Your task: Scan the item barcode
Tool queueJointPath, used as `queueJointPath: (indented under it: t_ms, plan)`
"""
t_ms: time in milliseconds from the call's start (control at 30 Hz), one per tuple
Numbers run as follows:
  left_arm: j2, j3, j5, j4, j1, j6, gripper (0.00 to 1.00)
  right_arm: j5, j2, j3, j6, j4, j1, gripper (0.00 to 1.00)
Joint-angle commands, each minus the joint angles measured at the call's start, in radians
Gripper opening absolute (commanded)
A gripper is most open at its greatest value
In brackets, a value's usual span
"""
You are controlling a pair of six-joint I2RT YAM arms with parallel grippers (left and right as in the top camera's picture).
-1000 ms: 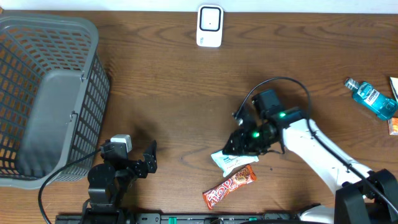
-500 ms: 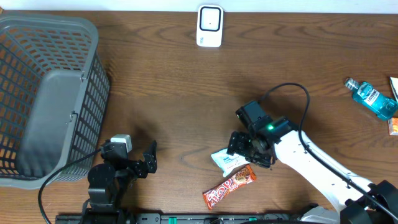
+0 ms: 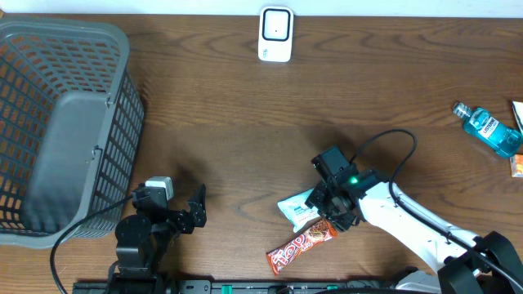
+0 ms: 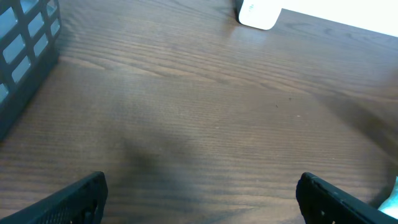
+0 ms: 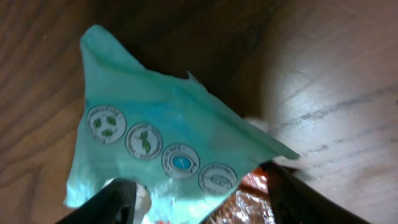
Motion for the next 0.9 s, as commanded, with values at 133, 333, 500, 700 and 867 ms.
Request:
queueJointPath:
  t_ms: [133, 333, 500, 700, 867]
  plan:
    - [-0.004, -0.007, 0.005, -0.012, -0.003, -0.001, 0.96, 0.032, 0.005, -0.128, 0.114, 0.120, 0.010, 0.30]
    - [-0.004, -0.007, 0.005, -0.012, -0.003, -0.001, 0.96, 0.086, 0.002, -0.149, 0.035, 0.232, 0.004, 0.01]
    - [-0.004, -0.006, 0.005, -0.012, -0.003, -0.001, 0.96, 0.034, -0.008, -0.135, -0.420, 0.420, -0.039, 0.03]
    - [-0.004, -0.007, 0.005, -0.012, -0.003, -0.001, 0.96, -0.220, -0.011, -0.098, -0.978, 0.497, -0.061, 0.25]
    - [-0.004, -0.006, 0.005, -0.012, -0.003, -0.001, 0.96, -0.219, -0.018, -0.032, -1.054, 0.406, -0.061, 0.64]
